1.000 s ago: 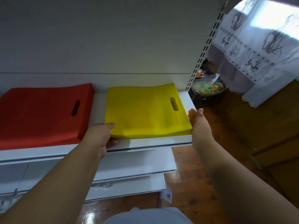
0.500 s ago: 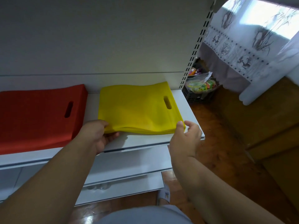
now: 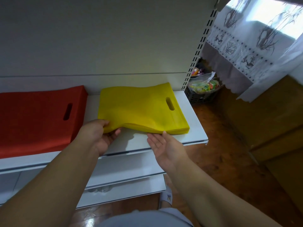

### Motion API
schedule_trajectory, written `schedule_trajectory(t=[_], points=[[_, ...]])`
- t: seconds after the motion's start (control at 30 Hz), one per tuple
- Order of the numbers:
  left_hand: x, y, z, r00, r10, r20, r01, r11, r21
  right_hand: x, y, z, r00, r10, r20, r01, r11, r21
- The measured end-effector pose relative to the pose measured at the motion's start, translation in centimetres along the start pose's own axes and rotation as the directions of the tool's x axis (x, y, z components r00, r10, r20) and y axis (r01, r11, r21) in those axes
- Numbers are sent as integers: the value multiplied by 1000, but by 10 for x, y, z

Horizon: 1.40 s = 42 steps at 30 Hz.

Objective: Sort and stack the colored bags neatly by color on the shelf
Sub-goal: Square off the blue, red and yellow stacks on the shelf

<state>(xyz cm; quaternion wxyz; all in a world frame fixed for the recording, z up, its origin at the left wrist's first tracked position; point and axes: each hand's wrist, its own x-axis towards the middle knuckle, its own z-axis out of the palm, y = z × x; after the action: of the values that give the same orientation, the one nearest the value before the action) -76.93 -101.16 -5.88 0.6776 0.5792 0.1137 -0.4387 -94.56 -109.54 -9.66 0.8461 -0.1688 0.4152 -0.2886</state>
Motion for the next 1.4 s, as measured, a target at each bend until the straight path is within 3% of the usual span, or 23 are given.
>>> schedule_trajectory(t=[0.17,0.4,0.73,1.4], points=[[2,0,-3,1000,-18,-11,17,1000,-25,6,-7,-8,990,-132,-59,137,986,96],[1,4,-5,999,-35,-18,34,998,-46,9,-34,-17,973,-167,-157,196,962,192],[0,3,-6,998,-54,-22,53,997,-54,14,-39,-19,967,-227,-118,242,960,143],[3,4,-11,998,-61,-5,60,995,-79,18,-40,-14,977,-199,-74,212,937,279]])
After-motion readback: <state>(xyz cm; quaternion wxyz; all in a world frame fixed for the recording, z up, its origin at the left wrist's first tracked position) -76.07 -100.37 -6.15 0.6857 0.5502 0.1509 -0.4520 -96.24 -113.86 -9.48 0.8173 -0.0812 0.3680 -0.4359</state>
